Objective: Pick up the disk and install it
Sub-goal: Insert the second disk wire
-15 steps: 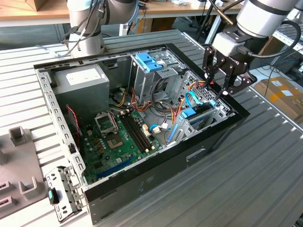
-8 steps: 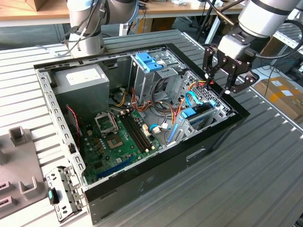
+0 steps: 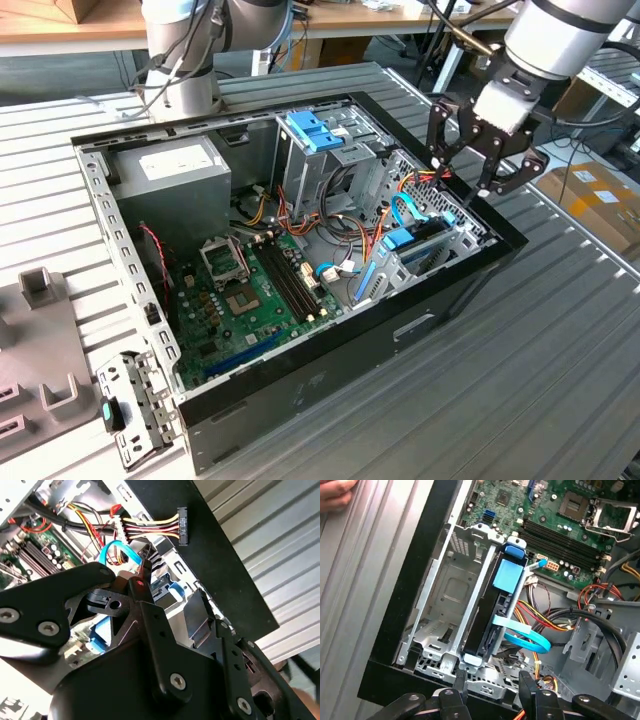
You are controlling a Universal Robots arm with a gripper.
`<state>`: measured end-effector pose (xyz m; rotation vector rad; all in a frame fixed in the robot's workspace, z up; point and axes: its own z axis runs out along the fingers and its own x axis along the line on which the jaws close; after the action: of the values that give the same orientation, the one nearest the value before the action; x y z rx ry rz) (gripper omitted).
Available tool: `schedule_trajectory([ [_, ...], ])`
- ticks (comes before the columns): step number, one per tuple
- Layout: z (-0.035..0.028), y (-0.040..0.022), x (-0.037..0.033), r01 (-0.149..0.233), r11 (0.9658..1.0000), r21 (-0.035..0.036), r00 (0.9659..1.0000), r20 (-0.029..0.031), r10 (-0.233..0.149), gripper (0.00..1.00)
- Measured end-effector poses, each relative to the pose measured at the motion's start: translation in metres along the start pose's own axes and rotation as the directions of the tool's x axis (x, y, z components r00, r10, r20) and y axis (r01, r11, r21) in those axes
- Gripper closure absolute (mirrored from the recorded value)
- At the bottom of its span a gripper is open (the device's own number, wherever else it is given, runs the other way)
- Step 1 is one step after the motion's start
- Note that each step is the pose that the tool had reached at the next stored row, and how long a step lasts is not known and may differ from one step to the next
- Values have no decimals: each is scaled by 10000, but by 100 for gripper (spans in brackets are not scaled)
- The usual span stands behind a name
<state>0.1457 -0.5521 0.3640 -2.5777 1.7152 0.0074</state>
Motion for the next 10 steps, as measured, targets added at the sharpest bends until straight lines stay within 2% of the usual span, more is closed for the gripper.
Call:
schedule_trajectory([
  [2,2,-13,6,568,9984,-16,9984,20,-568,47],
  [5,4,-36,15,1341,9910,-35,9910,50,-1341,47],
  [7,6,-44,19,1622,9868,-42,9867,61,-1622,47],
  [9,8,-56,24,2102,9776,-53,9776,81,-2102,47],
  [10,9,-63,27,2374,9714,-58,9714,92,-2374,47],
])
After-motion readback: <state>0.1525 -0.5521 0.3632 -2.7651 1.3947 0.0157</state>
